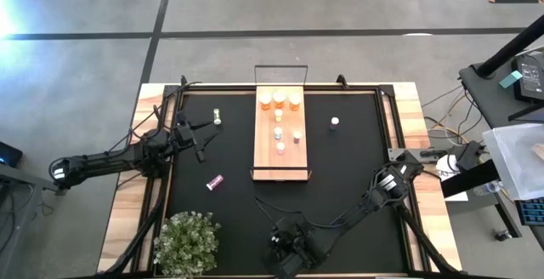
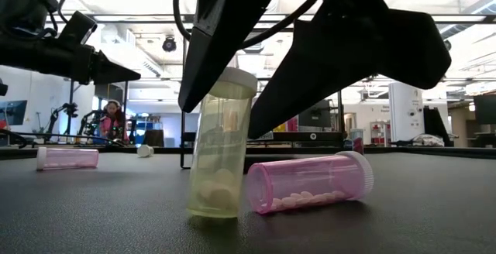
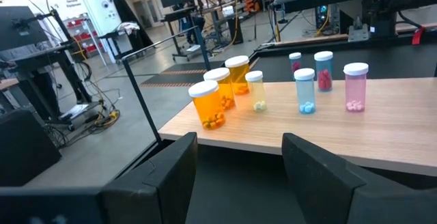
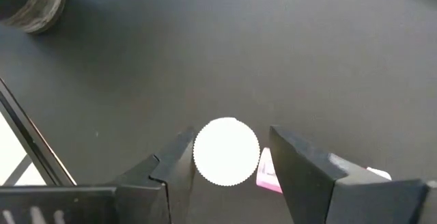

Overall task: Pick and place medicine bottles onto shelf by color
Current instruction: Put the bottom yellow medicine bottle on the shelf aligned with the other yellow medicine bottle

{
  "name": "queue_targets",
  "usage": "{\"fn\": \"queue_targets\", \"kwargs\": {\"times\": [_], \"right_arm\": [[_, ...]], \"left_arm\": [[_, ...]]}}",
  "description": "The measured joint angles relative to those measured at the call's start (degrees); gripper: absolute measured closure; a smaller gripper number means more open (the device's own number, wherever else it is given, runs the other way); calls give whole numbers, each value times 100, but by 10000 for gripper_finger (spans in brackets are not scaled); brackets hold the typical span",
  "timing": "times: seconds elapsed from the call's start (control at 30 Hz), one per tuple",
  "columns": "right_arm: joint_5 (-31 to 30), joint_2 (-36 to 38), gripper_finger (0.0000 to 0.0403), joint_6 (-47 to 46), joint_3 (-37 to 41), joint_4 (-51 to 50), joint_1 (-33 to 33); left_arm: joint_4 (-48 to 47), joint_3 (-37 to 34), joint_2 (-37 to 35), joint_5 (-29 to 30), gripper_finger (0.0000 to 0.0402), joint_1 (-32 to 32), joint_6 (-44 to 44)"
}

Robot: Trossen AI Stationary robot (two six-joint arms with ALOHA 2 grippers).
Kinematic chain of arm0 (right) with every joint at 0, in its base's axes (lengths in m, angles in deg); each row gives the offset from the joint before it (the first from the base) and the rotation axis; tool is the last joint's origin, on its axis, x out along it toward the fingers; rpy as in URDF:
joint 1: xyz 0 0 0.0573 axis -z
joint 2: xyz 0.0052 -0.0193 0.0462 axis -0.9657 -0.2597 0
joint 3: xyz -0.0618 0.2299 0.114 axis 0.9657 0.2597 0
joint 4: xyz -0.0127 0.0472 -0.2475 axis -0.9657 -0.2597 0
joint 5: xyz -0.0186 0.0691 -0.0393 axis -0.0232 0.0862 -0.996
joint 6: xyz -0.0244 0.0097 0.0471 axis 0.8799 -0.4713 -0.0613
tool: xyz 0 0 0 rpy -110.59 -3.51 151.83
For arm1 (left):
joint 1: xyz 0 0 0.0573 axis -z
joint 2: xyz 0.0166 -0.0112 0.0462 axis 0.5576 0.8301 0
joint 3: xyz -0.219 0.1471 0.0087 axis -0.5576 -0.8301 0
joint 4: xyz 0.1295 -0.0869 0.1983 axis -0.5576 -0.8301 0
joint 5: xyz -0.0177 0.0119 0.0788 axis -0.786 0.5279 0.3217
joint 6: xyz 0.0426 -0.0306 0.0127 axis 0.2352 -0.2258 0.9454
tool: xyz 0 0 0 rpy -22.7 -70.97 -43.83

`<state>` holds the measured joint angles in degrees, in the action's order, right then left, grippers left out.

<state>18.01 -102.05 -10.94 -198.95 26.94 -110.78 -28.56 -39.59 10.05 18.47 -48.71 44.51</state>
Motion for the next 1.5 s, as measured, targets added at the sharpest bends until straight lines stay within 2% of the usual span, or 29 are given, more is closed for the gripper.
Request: {"fn": "queue_targets", "kwargs": {"times": [0.37, 0.67, 1.07, 1.27, 1.5], "right_arm": [[-102, 0, 235, 2, 0, 4, 4], [-119, -11, 291, -72, 0, 11, 4], [-96, -22, 291, -96, -65, -51, 0], [-159, 212, 291, -181, -332, -834, -2], [-388, 861, 291, -1206, -412, -2497, -73]], "left_arm": [[0, 0, 2, 0, 203, 2, 0], [0, 0, 2, 1, 203, 1, -1], [0, 0, -3, 0, 203, 0, -1], [0, 0, 2, 0, 203, 1, -1], [2, 0, 2, 1, 203, 1, 0]]}}
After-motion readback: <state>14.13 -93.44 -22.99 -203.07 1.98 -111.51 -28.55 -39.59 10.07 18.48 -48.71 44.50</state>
